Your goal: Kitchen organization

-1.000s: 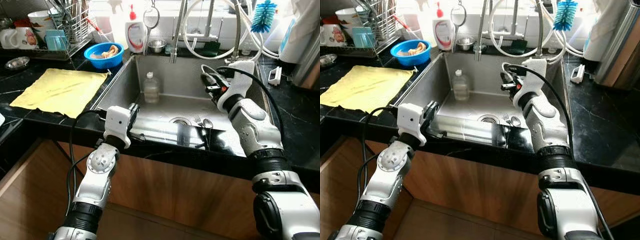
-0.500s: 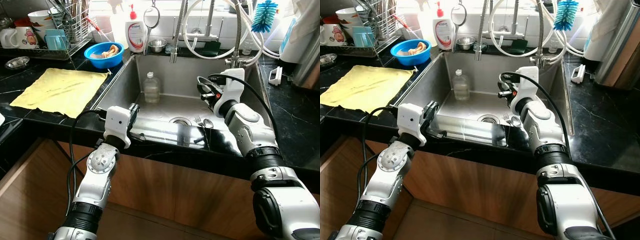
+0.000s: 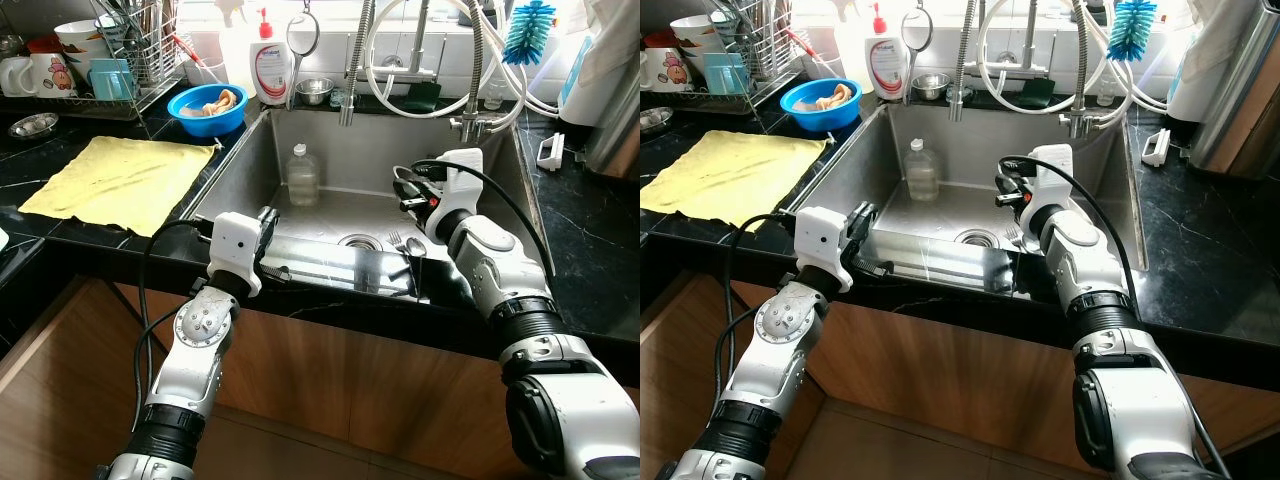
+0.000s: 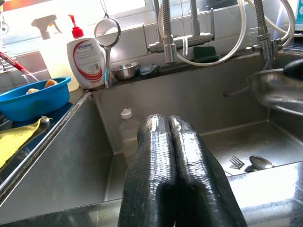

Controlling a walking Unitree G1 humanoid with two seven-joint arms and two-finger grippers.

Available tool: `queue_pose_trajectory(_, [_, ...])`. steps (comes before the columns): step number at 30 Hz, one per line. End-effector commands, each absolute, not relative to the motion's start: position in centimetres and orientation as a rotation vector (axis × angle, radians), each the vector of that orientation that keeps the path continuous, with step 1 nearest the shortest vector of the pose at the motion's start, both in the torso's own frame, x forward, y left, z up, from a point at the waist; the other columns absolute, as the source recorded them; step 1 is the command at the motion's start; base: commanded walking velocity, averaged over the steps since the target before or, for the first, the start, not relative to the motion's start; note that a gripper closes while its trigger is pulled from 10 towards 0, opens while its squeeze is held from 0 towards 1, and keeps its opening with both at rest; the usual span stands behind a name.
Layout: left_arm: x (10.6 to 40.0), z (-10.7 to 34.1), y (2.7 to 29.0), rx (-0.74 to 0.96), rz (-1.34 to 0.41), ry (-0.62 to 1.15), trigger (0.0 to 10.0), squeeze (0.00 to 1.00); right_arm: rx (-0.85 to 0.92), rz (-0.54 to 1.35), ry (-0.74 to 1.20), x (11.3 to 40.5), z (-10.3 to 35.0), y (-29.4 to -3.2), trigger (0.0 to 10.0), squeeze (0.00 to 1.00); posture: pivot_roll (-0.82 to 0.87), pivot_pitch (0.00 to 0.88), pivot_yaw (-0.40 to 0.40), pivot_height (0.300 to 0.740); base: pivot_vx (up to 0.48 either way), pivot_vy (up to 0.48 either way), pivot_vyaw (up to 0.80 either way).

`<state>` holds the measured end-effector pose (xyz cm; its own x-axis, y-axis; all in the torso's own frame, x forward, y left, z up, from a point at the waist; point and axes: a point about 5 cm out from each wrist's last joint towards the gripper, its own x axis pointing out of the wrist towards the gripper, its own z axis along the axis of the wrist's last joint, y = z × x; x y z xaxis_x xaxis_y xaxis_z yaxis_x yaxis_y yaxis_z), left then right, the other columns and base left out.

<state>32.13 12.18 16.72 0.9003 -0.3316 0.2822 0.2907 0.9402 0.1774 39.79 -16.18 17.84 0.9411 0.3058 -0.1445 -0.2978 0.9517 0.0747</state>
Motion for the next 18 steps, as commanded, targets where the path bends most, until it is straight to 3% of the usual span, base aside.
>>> queue_pose_trajectory(1, [32.09, 16.87, 12.35, 0.146, -0.325, -0.316, 10.0, 0.0, 0.036, 0.315, 0.113, 40.15, 19.11, -15.85, 10.0, 0.0, 0.0, 0.0, 0.045, 0.74, 0.0, 0.0, 0.0])
queue_pose_trajectory(4, [32.1, 16.88, 12.34, 0.146, -0.326, -0.316, 10.0, 0.0, 0.036, 0.304, 0.117, 40.17, 19.05, -15.95, 10.0, 0.0, 0.01, 0.0, 0.045, 0.74, 0.0, 0.0, 0.0])
queue_pose_trajectory(5, [32.11, 16.89, 12.33, 0.146, -0.327, -0.316, 10.0, 0.0, 0.031, 0.294, 0.126, 40.19, 18.93, -16.05, 10.0, 0.28, 0.01, 0.0, 0.045, 0.74, 0.0, 0.0, 0.0])
queue_pose_trajectory(8, [32.11, 16.9, 12.32, 0.146, -0.327, -0.316, 10.0, 0.0, 0.029, 0.288, 0.132, 40.2, 18.82, -16.11, 10.0, 0.35, 0.01, 0.0, 0.045, 0.74, 0.0, 0.0, 0.0])
queue_pose_trajectory(9, [32.11, 16.91, 12.31, 0.146, -0.328, -0.316, 10.0, 0.0, 0.028, 0.285, 0.14, 40.21, 18.69, -16.15, 10.0, 0.5, 0.01, 0.0, 0.045, 0.74, 0.0, 0.0, 0.0])
queue_pose_trajectory(18, [32.07, 16.87, 12.28, 0.145, -0.329, -0.314, 10.0, 0.0, 0.019, 0.277, 0.159, 40.12, 18.24, -16.28, 10.0, 0.48, 0.01, 0.0, 0.044, 0.74, 0.0, 0.0, 0.0])
